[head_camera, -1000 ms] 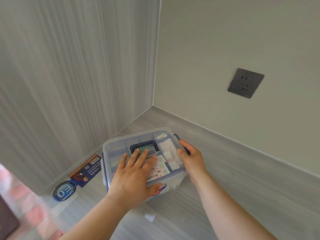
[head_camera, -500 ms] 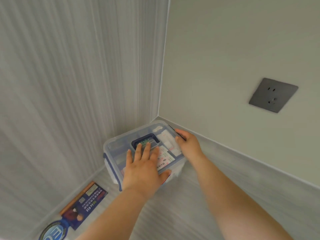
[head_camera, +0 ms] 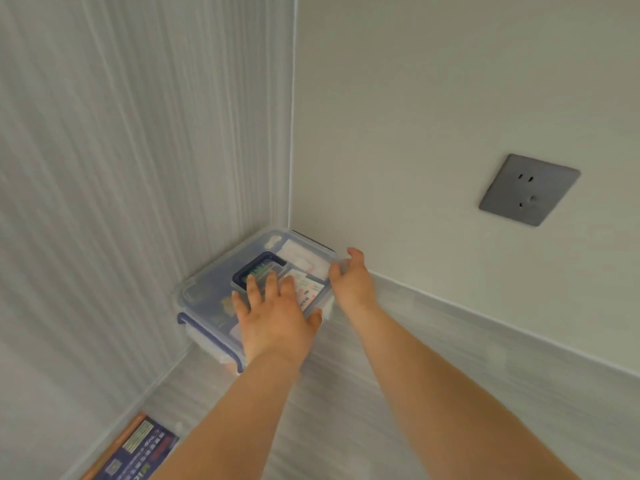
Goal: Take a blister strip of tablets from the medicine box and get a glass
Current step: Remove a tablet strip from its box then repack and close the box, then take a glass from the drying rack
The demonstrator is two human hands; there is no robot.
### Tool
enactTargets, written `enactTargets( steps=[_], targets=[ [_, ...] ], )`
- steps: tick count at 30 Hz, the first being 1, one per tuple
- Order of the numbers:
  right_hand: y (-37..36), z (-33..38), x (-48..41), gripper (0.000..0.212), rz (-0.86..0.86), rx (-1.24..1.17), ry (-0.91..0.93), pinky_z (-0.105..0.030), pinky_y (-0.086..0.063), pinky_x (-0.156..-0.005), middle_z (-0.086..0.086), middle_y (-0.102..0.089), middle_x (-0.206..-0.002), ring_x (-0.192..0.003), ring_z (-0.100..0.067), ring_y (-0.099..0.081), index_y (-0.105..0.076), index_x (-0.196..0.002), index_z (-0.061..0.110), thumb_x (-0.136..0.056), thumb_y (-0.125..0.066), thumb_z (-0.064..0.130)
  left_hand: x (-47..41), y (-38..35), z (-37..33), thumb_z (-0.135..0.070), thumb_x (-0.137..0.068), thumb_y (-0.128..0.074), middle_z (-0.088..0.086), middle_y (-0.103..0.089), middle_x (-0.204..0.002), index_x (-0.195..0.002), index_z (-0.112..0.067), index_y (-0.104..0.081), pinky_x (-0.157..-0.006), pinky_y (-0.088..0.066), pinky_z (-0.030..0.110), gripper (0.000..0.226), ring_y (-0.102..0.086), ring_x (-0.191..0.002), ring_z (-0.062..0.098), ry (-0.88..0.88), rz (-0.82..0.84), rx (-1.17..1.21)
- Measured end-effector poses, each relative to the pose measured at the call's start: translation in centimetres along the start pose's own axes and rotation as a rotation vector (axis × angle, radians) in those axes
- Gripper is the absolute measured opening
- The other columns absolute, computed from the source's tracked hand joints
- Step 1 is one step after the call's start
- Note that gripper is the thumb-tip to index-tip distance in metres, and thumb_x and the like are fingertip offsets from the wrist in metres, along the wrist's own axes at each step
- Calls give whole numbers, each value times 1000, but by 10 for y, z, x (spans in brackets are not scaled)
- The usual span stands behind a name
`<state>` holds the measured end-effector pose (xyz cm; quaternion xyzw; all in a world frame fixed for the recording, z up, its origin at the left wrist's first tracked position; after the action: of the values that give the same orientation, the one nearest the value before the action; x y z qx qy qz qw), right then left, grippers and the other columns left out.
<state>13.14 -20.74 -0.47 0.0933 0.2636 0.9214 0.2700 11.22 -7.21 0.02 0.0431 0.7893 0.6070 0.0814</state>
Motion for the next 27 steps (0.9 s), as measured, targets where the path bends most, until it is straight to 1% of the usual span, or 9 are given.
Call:
enactTargets(
  steps=[2, 6, 10, 13, 17, 21, 23, 25, 27],
  targets=[
    [9, -8, 22, 47, -7, -29, -17, -31, -39, -96, -15, -49, -134, -117, -31, -51, -29, -134, 8, -89, -42, 13, 1, 4, -2, -51, -85, -44, 5, -24, -151, -136, -18, -28, -115, -11, 47, 63, -13, -141, 28, -36, -20, -4],
    [38, -40, 78, 34, -15, 0, -59, -29, -43, -88, -15, -59, -122, -103, -31, -59, -50, -118, 6, -84, -47, 7, 13, 12, -5, -35, -85, -49, 8, -47, -135, -118, -15, -51, -108, -26, 42, 38, -37, -127, 29, -163, -65, 60],
    [93, -78, 134, 26, -90, -22, -113, -25, -48, -78, -22, -68, -106, -94, -29, -64, -62, -103, 1, -82, -48, 1, 31, 32, -31, -6, -83, -56, 18, -60, -121, -103, -2, -65, -92, -39, 36, 22, -52, -112, 35, -323, -179, 512],
    [133, -101, 186, 20, -167, -94, -169, -14, -38, -61, -28, -69, -98, -65, -14, -57, -65, -95, 0, -81, -51, -2, 71, 55, -83, -3, -77, -55, 15, -66, -94, -91, 3, -67, -74, -39, 20, 20, -60, -90, 24, -576, -248, 794],
    [185, -138, 246, 15, -298, -132, -199, -8, -38, -58, -27, -68, -82, -55, 0, -54, -67, -87, -1, -78, -55, -4, 152, 42, -144, -8, -72, -51, -3, -61, -82, -85, -3, -69, -62, -33, -10, 23, -50, -77, -1, -768, -69, 967],
    [260, -189, 297, 14, -473, -85, -272, -3, -38, -57, -25, -70, -86, -54, 7, -57, -67, -86, -4, -78, -55, -4, 233, -13, -183, -9, -74, -59, 3, -69, -80, -79, -4, -71, -61, -37, -3, 14, -52, -79, 0, -876, 168, 917],
    [304, -217, 319, 13, -544, -48, -305, -2, -38, -57, -20, -68, -80, -54, 11, -57, -67, -85, -1, -78, -56, -3, 269, -36, -208, -28, -72, -49, 6, -73, -78, -75, -4, -72, -64, -41, 11, 34, -54, -81, 7, -933, 271, 843],
    [352, -244, 341, 15, -618, 3, -335, -5, -37, -59, -13, -66, -81, -69, -3, -62, -67, -88, 2, -79, -55, 0, 299, -56, -238, -32, -68, -40, 7, -75, -76, -70, -6, -73, -65, -42, 21, 43, -58, -76, 10, -996, 300, 767],
    [403, -269, 364, 21, -694, 10, -366, -14, -39, -67, -8, -66, -94, -90, -20, -61, -64, -99, 6, -80, -54, 2, 324, -75, -272, -23, -72, -48, 10, -75, -81, -74, -5, -74, -69, -49, 25, 31, -69, -76, 19, -1002, 336, 678]
  ],
)
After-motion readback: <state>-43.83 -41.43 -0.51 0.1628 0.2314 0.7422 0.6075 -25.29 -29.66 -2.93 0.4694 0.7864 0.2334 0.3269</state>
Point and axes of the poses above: each hand's wrist, its own x-axis away from the middle knuckle, its own y-axis out of the back of the hand, z = x × y, the point moved 5 cm from there along -x, towards the middle knuckle
